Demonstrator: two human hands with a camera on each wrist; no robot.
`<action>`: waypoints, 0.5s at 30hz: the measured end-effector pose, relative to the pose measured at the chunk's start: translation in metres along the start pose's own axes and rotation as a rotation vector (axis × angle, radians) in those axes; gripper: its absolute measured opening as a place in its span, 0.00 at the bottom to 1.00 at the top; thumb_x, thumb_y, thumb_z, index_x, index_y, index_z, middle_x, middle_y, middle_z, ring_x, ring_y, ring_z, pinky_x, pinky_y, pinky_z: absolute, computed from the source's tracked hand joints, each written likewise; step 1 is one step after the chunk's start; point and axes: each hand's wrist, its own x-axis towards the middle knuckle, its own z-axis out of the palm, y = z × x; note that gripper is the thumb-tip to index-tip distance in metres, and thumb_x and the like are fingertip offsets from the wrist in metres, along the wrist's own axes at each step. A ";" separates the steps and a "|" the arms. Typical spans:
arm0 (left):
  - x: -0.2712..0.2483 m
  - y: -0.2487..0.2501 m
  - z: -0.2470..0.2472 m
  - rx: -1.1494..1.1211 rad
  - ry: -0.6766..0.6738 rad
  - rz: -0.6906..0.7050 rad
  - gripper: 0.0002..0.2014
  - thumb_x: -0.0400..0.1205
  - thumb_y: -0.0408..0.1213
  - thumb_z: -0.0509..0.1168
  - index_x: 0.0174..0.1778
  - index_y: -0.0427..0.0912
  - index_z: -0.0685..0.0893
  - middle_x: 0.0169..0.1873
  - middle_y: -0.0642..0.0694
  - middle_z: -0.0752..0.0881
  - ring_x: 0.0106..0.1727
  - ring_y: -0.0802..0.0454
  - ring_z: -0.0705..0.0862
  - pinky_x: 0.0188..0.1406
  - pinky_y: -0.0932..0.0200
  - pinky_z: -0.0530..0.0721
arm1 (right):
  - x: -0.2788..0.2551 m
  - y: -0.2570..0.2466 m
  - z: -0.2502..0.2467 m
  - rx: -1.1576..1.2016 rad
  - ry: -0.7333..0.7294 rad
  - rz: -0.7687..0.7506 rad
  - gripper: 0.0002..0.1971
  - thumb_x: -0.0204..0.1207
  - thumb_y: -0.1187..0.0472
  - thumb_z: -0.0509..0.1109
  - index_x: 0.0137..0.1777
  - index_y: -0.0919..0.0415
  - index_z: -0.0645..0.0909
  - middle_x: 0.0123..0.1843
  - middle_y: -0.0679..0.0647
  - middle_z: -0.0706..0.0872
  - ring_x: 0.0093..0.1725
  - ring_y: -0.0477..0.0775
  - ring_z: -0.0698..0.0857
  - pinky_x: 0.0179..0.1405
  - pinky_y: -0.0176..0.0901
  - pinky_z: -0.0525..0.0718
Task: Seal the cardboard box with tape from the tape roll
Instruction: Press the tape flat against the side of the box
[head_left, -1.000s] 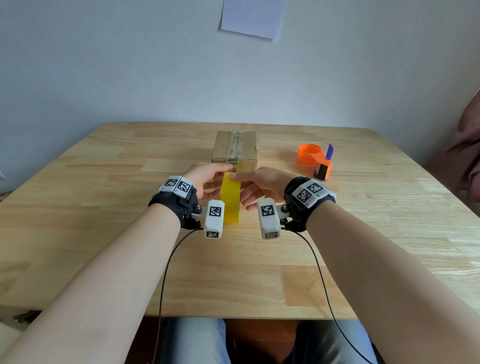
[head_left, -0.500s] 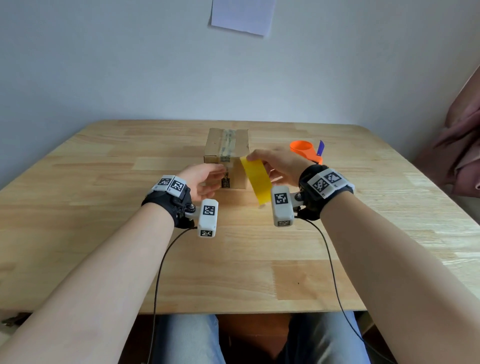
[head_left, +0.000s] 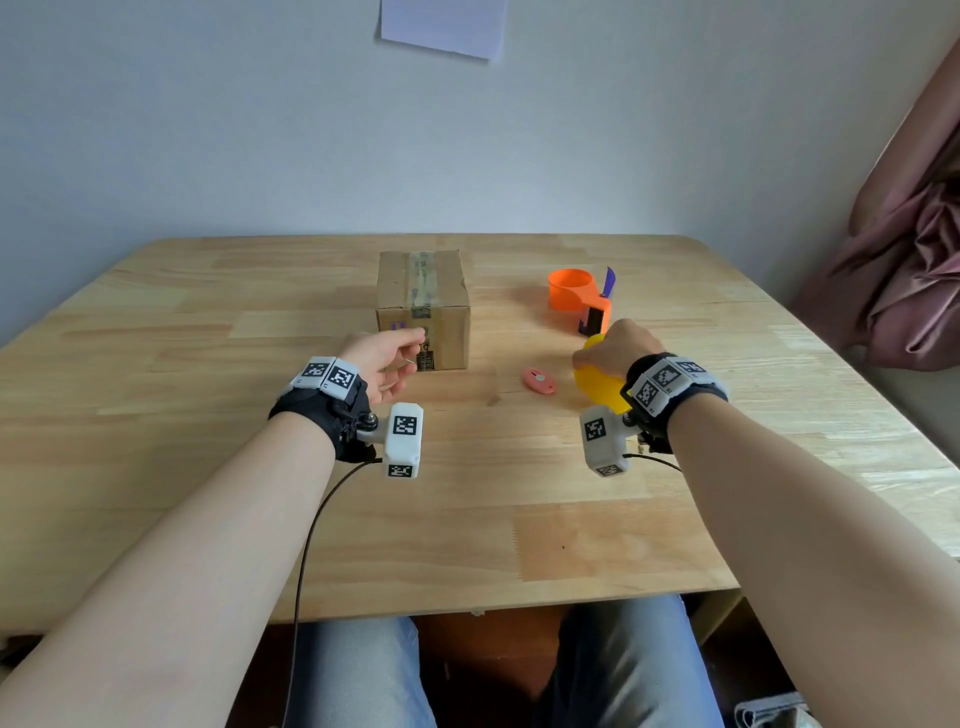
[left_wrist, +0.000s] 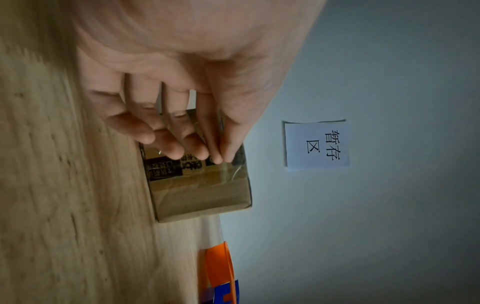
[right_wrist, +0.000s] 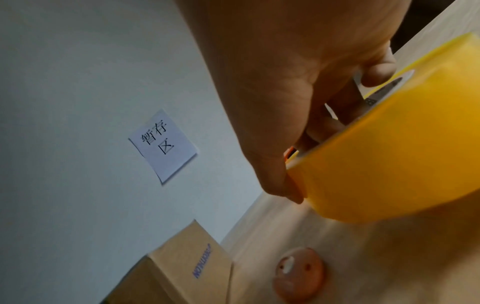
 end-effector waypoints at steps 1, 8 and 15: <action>0.000 -0.001 0.001 -0.005 -0.001 -0.005 0.10 0.77 0.47 0.78 0.51 0.51 0.91 0.40 0.56 0.89 0.39 0.56 0.85 0.38 0.59 0.80 | 0.000 0.002 0.003 -0.033 0.000 0.006 0.23 0.70 0.44 0.80 0.54 0.59 0.78 0.40 0.54 0.82 0.38 0.55 0.82 0.37 0.46 0.79; 0.001 -0.005 0.000 -0.022 0.002 -0.007 0.08 0.77 0.48 0.78 0.49 0.52 0.91 0.39 0.56 0.89 0.42 0.55 0.86 0.41 0.58 0.79 | 0.006 -0.006 0.009 -0.176 -0.029 -0.050 0.28 0.68 0.37 0.81 0.51 0.61 0.79 0.46 0.57 0.90 0.43 0.60 0.87 0.36 0.46 0.80; -0.002 -0.009 -0.007 -0.014 -0.001 0.027 0.13 0.76 0.50 0.78 0.53 0.50 0.93 0.41 0.55 0.92 0.41 0.54 0.88 0.36 0.59 0.80 | -0.004 -0.080 -0.002 0.102 0.162 -0.425 0.14 0.81 0.44 0.71 0.51 0.56 0.85 0.49 0.50 0.88 0.51 0.53 0.87 0.41 0.43 0.80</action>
